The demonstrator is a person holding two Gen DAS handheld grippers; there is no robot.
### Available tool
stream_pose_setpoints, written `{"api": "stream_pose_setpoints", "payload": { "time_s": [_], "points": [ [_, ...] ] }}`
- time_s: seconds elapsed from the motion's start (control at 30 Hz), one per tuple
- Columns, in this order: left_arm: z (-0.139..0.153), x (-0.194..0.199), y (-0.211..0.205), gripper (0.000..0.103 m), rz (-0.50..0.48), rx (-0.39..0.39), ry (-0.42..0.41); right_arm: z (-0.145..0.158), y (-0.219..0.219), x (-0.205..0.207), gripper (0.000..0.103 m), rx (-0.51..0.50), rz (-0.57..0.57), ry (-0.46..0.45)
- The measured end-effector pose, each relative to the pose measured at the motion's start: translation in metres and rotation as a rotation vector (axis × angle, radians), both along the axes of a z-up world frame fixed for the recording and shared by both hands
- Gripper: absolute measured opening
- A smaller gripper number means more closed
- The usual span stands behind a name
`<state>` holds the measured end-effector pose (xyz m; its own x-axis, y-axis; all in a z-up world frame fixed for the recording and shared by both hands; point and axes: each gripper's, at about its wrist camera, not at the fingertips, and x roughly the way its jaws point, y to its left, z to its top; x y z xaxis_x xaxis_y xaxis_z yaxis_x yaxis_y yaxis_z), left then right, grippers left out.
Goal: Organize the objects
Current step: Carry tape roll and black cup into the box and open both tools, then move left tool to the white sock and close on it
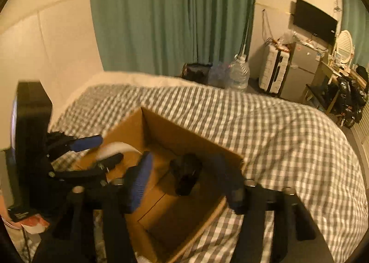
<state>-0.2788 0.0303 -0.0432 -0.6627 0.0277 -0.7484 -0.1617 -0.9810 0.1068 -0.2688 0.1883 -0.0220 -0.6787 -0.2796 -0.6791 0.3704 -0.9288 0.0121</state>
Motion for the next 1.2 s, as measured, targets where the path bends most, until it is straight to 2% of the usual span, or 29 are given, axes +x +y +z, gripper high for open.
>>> {"api": "stream_pose_setpoints", "payload": {
  "time_s": [0.03, 0.1, 0.17, 0.33, 0.57, 0.7, 0.83, 1.0, 1.2],
  "points": [
    [0.006, 0.006, 0.000, 0.078, 0.003, 0.005, 0.009, 0.009, 0.004, 0.008, 0.062, -0.005, -0.004, 0.013],
    [0.022, 0.021, -0.002, 0.089, 0.004, 0.027, 0.035, 0.026, 0.009, 0.024, 0.070, -0.009, -0.007, 0.042],
    [0.038, 0.036, -0.001, 0.091, 0.007, 0.032, 0.068, 0.046, 0.016, 0.043, 0.080, -0.014, -0.016, 0.077],
    [0.078, 0.080, 0.001, 0.098, 0.017, 0.010, 0.155, 0.081, 0.032, 0.085, 0.091, -0.053, -0.019, 0.115],
    [0.115, 0.138, -0.011, 0.102, 0.037, -0.028, 0.233, 0.101, 0.040, 0.141, 0.096, -0.002, 0.004, 0.139],
    [0.118, 0.166, -0.022, 0.103, 0.102, -0.018, 0.227, 0.098, 0.037, 0.175, 0.096, 0.064, -0.020, 0.178],
    [0.104, 0.191, -0.034, 0.103, 0.171, 0.013, 0.206, 0.088, 0.033, 0.209, 0.096, 0.112, -0.030, 0.239],
    [0.082, 0.213, -0.039, 0.103, 0.229, 0.002, 0.206, 0.064, 0.027, 0.224, 0.096, 0.111, -0.016, 0.219],
    [0.053, 0.224, -0.040, 0.103, 0.277, -0.031, 0.188, 0.015, 0.015, 0.222, 0.096, 0.138, 0.014, 0.120]
  ]
}}
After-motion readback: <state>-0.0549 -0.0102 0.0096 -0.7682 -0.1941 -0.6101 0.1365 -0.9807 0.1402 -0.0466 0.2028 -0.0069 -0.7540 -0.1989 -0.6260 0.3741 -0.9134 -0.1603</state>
